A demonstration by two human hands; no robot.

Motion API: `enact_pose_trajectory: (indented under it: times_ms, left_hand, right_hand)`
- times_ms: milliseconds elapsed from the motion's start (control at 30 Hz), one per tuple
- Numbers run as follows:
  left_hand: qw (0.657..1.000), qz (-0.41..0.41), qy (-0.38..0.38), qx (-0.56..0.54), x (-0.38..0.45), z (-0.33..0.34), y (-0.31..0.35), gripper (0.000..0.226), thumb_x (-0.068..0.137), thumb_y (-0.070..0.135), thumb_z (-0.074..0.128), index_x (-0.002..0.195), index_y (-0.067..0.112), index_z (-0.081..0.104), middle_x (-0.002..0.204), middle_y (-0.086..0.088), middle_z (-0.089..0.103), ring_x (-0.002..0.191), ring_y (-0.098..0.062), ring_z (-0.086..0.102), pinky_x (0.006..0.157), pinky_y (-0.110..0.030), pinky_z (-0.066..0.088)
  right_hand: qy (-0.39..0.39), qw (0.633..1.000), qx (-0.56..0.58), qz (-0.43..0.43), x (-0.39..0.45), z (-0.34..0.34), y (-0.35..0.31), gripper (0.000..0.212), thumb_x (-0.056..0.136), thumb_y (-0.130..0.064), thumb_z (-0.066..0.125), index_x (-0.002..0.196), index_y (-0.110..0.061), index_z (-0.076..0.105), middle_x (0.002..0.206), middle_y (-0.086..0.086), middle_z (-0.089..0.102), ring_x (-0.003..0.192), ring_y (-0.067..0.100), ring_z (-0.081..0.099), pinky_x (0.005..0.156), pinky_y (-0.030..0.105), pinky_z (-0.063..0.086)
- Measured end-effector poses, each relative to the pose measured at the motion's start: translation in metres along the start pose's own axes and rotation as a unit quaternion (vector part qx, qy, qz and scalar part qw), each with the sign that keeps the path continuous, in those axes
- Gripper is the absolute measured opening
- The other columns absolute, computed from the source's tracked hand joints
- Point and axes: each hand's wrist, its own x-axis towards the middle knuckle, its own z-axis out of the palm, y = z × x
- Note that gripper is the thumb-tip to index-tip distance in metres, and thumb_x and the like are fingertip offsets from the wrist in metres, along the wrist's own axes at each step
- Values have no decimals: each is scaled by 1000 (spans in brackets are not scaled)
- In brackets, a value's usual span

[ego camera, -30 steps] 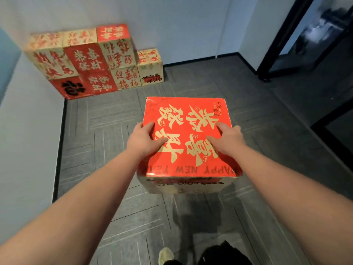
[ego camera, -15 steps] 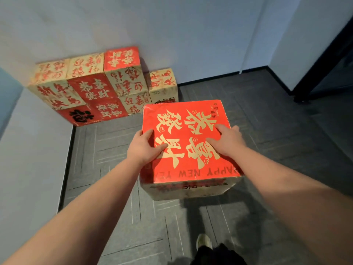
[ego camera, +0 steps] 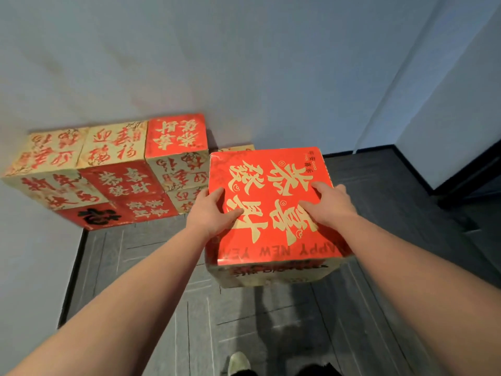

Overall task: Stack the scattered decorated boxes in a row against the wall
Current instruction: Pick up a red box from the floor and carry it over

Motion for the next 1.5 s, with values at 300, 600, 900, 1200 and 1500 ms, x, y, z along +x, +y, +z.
enact_pose_trajectory:
  times_ms: [300,600,900,1200,1500]
  left_hand:
    - [999,17,-35,16,175,-19,23,81,78,52,69,145,19,36,149,-9,33,137,-25,32,110,-36,29]
    - [996,-72,-45,29,338,-3,32,85,79,56,66,148,23,30,156,-12,20,144,-25,19,113,-38,24]
    - [994,-94,-62,-17,456,38,25,87,79,52,69,149,22,27,157,-8,17,145,-22,17,113,-34,24]
    - [995,-68,-73,-14,581,72,-39,84,79,43,72,148,19,30,153,-5,27,141,-21,24,112,-33,25]
    - [995,-63,-79,-7,665,91,-87,84,80,42,72,149,18,29,155,-10,24,145,-19,12,114,-30,17]
  right_hand:
    - [-9,999,4,33,160,-13,-45,63,86,-52,61,142,-33,38,132,12,37,118,34,49,99,47,45]
    - [-52,999,-3,8,342,-4,-79,63,86,-52,61,141,-33,37,132,12,38,116,33,51,96,48,48]
    - [-74,997,-5,10,476,13,-91,64,88,-49,60,144,-33,33,132,11,38,115,31,53,95,48,50]
    - [-46,999,-9,-3,583,89,-114,60,90,-39,62,144,-26,37,127,14,41,110,27,51,89,35,44]
    - [-71,997,-23,16,665,141,-138,54,91,-40,60,139,-31,37,136,15,34,122,34,45,100,45,40]
